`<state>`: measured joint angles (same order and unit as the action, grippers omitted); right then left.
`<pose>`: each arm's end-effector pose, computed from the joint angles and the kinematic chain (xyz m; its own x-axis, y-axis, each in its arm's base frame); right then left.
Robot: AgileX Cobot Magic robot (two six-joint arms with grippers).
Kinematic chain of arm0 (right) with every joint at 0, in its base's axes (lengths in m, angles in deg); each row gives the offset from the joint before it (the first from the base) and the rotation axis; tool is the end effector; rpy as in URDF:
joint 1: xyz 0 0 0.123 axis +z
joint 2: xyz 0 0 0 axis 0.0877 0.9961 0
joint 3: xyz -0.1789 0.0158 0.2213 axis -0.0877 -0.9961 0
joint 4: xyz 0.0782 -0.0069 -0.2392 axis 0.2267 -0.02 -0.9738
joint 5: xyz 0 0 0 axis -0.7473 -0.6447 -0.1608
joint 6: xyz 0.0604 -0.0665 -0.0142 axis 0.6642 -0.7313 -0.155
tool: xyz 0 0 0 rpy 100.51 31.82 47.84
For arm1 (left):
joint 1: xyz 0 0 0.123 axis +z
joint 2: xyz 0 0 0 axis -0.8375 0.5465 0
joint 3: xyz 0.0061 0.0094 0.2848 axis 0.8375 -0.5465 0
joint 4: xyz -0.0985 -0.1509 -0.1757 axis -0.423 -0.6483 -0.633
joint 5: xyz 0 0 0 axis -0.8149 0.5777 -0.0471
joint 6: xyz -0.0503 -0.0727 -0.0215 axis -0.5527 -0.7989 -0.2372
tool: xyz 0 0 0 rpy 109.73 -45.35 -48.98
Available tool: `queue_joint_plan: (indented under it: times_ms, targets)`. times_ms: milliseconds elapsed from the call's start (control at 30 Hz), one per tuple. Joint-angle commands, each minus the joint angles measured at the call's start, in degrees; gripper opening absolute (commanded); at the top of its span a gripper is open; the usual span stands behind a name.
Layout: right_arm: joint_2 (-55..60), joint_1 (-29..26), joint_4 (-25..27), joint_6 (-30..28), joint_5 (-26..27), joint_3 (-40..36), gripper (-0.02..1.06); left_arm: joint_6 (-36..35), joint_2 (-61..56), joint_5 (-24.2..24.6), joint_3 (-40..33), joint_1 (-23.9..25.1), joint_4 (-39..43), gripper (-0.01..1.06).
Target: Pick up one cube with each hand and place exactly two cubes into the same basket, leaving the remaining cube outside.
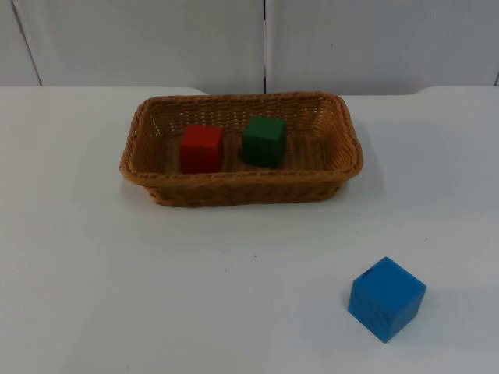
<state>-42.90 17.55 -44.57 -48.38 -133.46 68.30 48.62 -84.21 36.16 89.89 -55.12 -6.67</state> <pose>-0.0069 -0.0010 0.2804 -0.4520 -0.0973 -0.8867 -0.2204 0.9754 0.0053 -0.0048 -0.0045 0.2759 -0.4741 0.0101 -0.8804 0.0243 0.9997 -0.0015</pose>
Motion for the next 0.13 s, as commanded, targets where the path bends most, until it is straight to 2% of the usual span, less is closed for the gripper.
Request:
queue_joint_plan:
  times_ms: [0,100]
  targets:
    - [-0.26,-3.35,0.12,0.0,0.13,-0.08,1.05,-0.18,-0.25,-0.2,-0.24,0.1,-0.28,1.05]
    - [-0.26,-6.88,0.12,0.0,0.13,-0.08,1.05,-0.18,-0.25,-0.2,-0.24,0.1,-0.28,1.05]
